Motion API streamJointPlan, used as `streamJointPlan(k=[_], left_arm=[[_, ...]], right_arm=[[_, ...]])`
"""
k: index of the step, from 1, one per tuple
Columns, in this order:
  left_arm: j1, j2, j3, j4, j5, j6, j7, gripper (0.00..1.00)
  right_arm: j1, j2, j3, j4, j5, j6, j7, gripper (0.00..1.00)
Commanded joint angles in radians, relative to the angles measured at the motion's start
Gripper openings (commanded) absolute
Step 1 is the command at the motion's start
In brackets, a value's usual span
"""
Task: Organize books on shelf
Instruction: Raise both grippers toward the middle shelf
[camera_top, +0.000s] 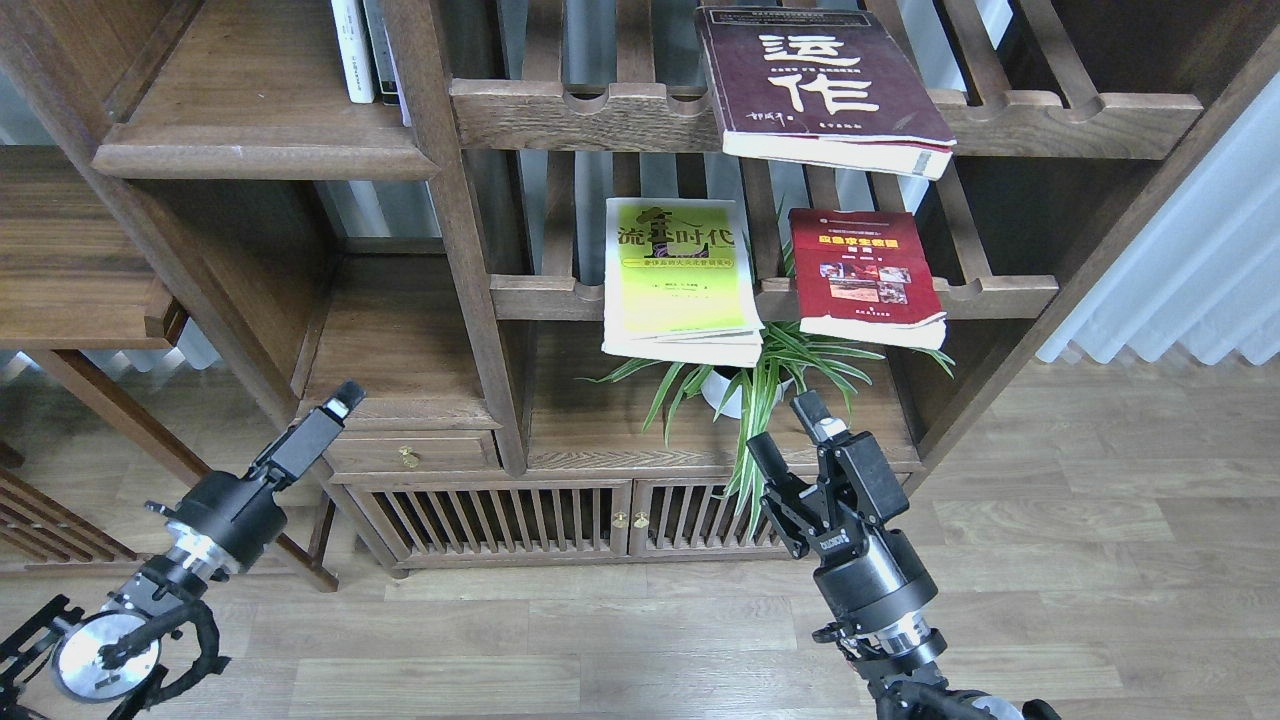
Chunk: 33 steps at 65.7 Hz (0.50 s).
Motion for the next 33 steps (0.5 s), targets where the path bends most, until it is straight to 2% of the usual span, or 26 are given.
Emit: streamJointPlan(k=[1,10,22,33], left_arm=[[0.03,-0.003,0.003,-0.001,-0.001,0.0,0.0,1.0],[0.052,-0.008,-0.009,-0.001,0.007,0.0,0.001,1.0],[-0.006,-0.011,-0.023,0.0,0.007,0.0,0.001,1.0],[0.021,-0.038,-0.006,0.0,0.005,0.0,0.001,1.0]], right_arm=[[-0.043,-0.005,-0.007,0.0,0.0,0.0,-0.001,0.99],[-0.06,-0.012,-0.012,0.0,0.0,0.0,-0.003,0.99],[0.06,-0.017,-0.009,-0.014,-0.002,0.0,-0.003,0.99],[0.078,-0.014,0.001,-0.046,-0.002,0.0,-0.003,0.99]])
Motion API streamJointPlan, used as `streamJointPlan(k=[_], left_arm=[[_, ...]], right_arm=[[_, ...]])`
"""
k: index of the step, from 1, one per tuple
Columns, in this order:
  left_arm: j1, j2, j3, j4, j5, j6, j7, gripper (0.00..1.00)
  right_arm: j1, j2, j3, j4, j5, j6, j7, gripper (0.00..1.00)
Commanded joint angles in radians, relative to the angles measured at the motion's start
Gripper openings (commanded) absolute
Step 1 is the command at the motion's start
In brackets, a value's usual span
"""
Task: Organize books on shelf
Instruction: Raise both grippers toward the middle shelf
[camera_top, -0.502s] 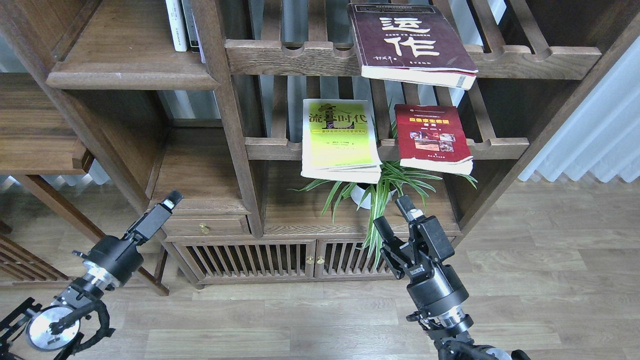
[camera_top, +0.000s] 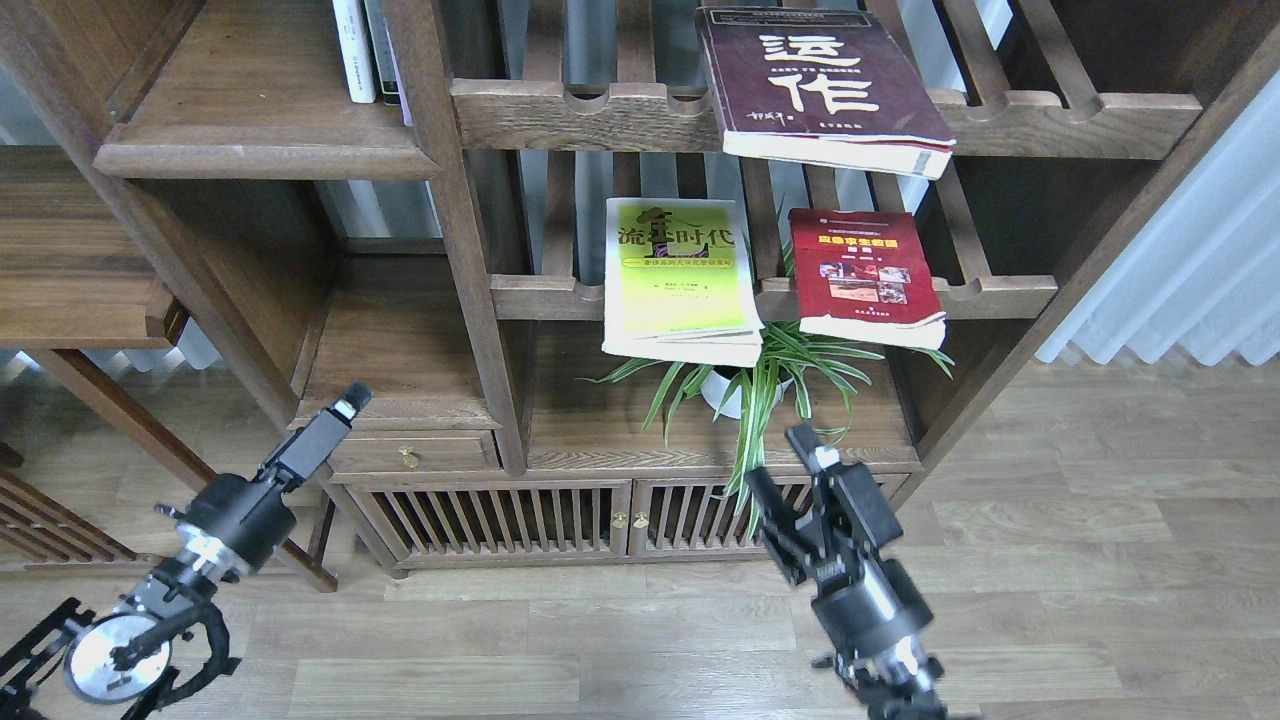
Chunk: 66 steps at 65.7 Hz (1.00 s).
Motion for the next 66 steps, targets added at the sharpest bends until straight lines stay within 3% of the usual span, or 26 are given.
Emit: streamJointPlan(k=[1,13,18,22,28,34,42,50,66], left_arm=[[0.062,-0.012,0.006,0.002,0.0,0.0,0.001,1.0],[0.184,-0.016,-0.002,0.025,0.0,0.0,-0.006,1.0],[0.139,-0.038,-0.008,0.033,0.001,0.0,-0.009,1.0],[0.031,-0.07,-0.014,0.033,0.001,0.0,-0.006,1.0],[-0.058,-0.102,-0.033,0.033,-0.008,0.0,-0.012,1.0],[-0.042,-0.102,-0.046,0.033,-0.01,0.0,-0.009,1.0],[0.076,-0.099,-0.046,0.036,-0.01,0.0,-0.003,1.0],[0.061,-0.105,-0.043,0.036,-0.01,0.0,-0.006,1.0],[0.061,-0.113,-0.028,0.067,-0.048,0.0,-0.031,1.0]], right_arm=[[-0.058,0.004,-0.002,-0.024,0.0,0.0,-0.004,0.99],[-0.11,0.021,-0.004,-0.058,-0.008,0.0,-0.015,0.99],[-0.026,0.019,0.015,-0.055,-0.009,0.0,-0.012,0.99],[0.038,0.016,0.045,-0.069,-0.009,0.0,-0.011,0.99],[0.042,0.024,0.058,-0.113,-0.009,0.0,-0.009,0.99],[-0.032,0.024,0.041,-0.146,-0.012,0.0,-0.009,0.99],[-0.066,0.001,-0.018,-0.189,-0.031,0.0,-0.011,0.99],[-0.075,-0.148,-0.037,-0.164,-0.041,0.0,-0.009,0.99],[-0.072,-0.142,-0.064,-0.17,-0.041,0.0,-0.001,0.99]])
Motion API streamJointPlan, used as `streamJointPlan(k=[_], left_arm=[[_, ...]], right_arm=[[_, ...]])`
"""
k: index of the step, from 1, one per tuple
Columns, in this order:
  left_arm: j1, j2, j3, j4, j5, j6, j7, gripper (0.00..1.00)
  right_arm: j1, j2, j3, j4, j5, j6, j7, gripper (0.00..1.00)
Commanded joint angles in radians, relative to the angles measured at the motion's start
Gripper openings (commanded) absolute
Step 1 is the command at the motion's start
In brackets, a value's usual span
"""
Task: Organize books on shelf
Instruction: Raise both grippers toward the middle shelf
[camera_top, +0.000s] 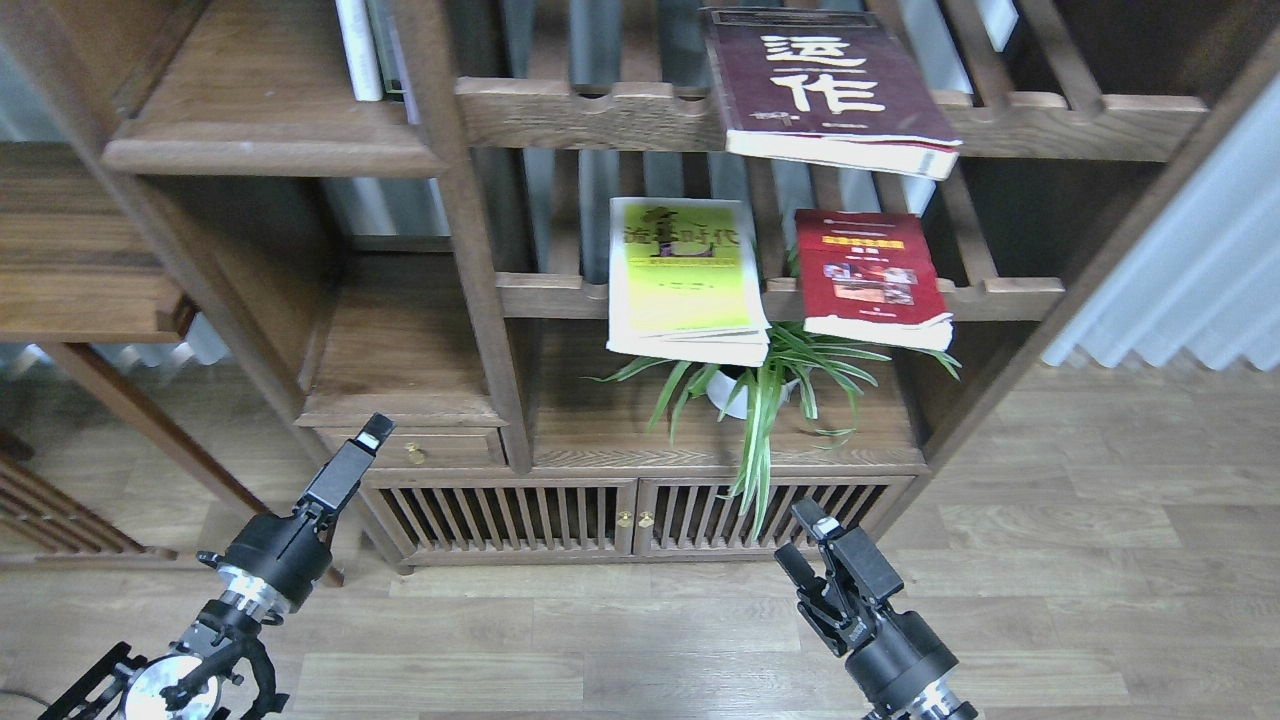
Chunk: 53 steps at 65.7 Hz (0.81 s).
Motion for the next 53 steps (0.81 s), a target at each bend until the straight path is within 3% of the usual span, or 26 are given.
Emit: streamJointPlan(k=[1,19,30,53], left_arm=[[0.007,-0.015,-0.001,0.03,-0.046,0.0,-0.01,1.0],[-0.004,-0.056,-0.013,0.064,-0.076,0.0,0.007,1.0],[-0.004,-0.055,-0.001,0.11,-0.077,0.0,-0.004,1.0],[0.007,-0.062,-0.056,0.099,-0.089,0.0,-0.013,1.0]], right_arm=[[0.003,0.006,-0.016,-0.002,-0.003,0.0,0.005,0.99],[0.068,0.011,-0.022,-0.051,-0.028,0.0,-0.004,0.99],[0.083,-0.007,-0.054,-0.058,-0.083,0.0,-0.003,0.99],[0.143,0.052,0.012,-0.127,0.104,0.0,0.051,0.99]])
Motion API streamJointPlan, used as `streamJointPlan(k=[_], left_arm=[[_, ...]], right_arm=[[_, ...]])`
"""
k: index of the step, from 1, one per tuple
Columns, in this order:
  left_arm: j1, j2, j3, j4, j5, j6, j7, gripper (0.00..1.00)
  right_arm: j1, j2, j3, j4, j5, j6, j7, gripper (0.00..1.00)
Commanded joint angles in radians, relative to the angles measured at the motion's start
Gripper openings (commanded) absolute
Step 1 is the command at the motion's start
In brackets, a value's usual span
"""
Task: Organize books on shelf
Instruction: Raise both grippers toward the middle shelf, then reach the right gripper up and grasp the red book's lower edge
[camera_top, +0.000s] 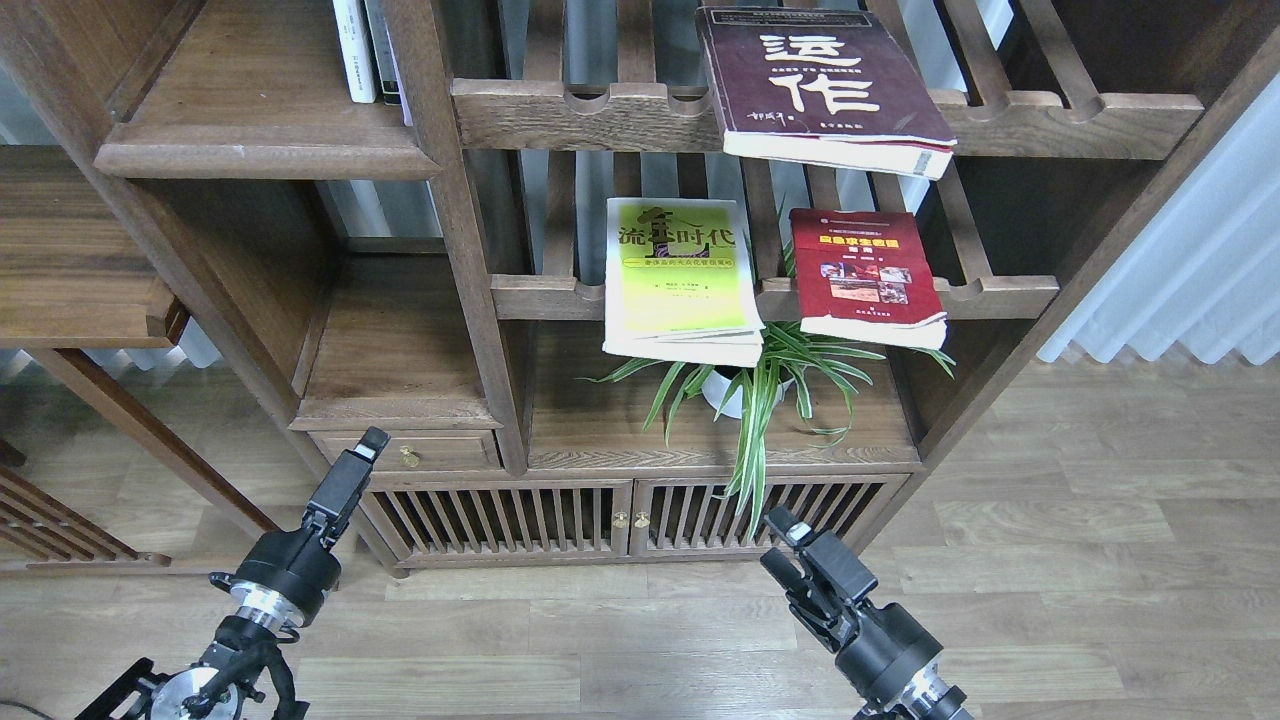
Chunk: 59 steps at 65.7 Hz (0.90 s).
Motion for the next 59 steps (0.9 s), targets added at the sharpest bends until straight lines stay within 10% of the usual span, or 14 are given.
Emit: streamJointPlan(k=[1,35,59], left_arm=[[0.001,-0.003,-0.031,0.0,0.0,0.0,0.0,1.0],[0.002,-0.001,-0.118,0.01,-0.003,0.0,0.0,1.0],[0.002,0.003,-0.131,0.002,-0.003,0.0,0.0,1.0]], right_arm=[[0.041,0.014,0.063,-0.057,0.039,0.0,0.026,0.99],[0.249,0.094,0.111,-0.193,0.02,0.0,0.088,0.99],[0.44,0.13,0.117,-0.243,0.022,0.0,0.235,0.99]])
